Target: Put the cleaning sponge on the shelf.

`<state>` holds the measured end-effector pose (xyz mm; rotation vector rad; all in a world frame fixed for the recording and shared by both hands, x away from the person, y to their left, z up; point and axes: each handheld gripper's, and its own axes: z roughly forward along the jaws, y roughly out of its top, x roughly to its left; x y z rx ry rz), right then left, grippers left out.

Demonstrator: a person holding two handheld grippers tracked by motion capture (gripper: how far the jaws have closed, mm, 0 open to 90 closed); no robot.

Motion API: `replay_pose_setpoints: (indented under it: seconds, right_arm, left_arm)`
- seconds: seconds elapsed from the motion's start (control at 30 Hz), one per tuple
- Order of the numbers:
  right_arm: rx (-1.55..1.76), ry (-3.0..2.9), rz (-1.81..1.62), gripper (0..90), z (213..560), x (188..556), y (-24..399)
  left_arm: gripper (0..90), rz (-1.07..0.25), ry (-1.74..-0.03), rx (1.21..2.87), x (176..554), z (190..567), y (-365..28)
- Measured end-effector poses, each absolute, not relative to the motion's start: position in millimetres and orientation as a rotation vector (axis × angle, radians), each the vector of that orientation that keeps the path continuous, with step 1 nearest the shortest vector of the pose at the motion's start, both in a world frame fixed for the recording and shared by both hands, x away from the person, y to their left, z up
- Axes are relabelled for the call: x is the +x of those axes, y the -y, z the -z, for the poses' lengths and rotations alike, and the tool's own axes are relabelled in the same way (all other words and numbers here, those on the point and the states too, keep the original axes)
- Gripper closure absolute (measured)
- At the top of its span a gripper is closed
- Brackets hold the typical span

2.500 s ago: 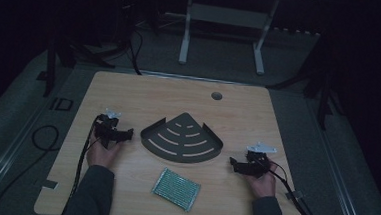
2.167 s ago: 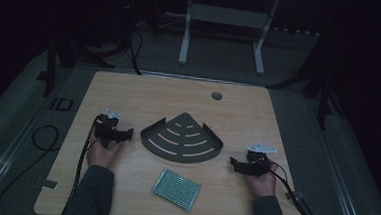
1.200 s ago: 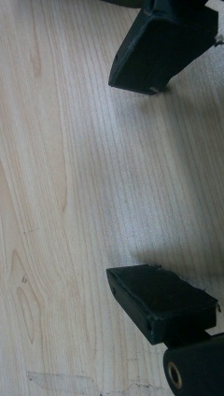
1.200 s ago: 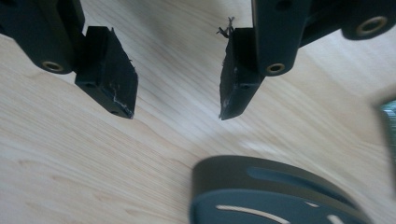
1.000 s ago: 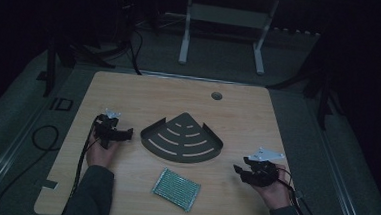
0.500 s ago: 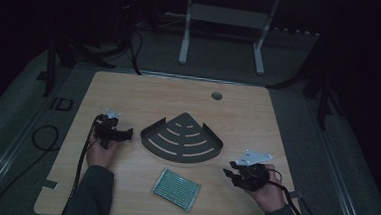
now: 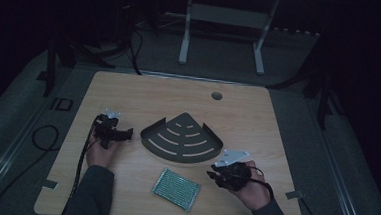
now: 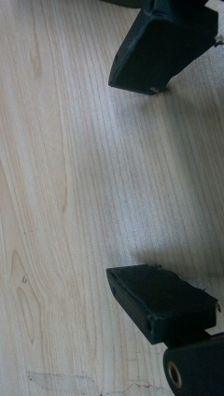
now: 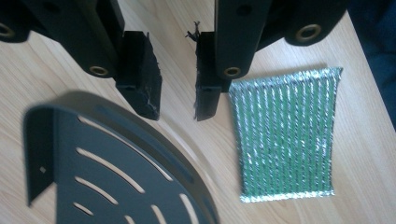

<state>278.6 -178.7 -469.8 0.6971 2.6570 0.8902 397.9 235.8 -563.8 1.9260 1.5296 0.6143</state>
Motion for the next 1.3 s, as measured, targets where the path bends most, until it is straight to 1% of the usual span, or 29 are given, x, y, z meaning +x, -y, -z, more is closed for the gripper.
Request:
replay_pose_setpoints:
  seconds: [0.27,0.33,0.4,0.67,0.8,1.0,1.3]
  right_arm:
    - [0.585,-2.71,-0.836,82.6,478,279,151]
    - [0.563,-2.726,-0.837,88.3,482,277,142]
    - [0.544,-2.744,-0.834,89.8,486,276,135]
    - [0.455,-2.807,-0.8,89.8,504,271,106]
    - [0.453,-2.812,-0.8,89.8,510,270,99]
    - [0.45,-2.831,-0.75,89.8,519,271,98]
    - [0.488,-2.82,-0.747,89.9,519,275,111]
  left_arm:
    - [9.1,-0.614,-1.53,1.926,398,564,-236]
    - [9.1,-0.614,-1.53,1.926,398,564,-236]
    - [9.1,-0.614,-1.53,1.926,398,564,-236]
    - [9.1,-0.614,-1.53,1.926,398,564,-236]
    - [9.1,-0.614,-1.53,1.926,398,564,-236]
    - [9.1,-0.614,-1.53,1.926,398,564,-236]
    - [9.1,-0.614,-1.53,1.926,398,564,-236]
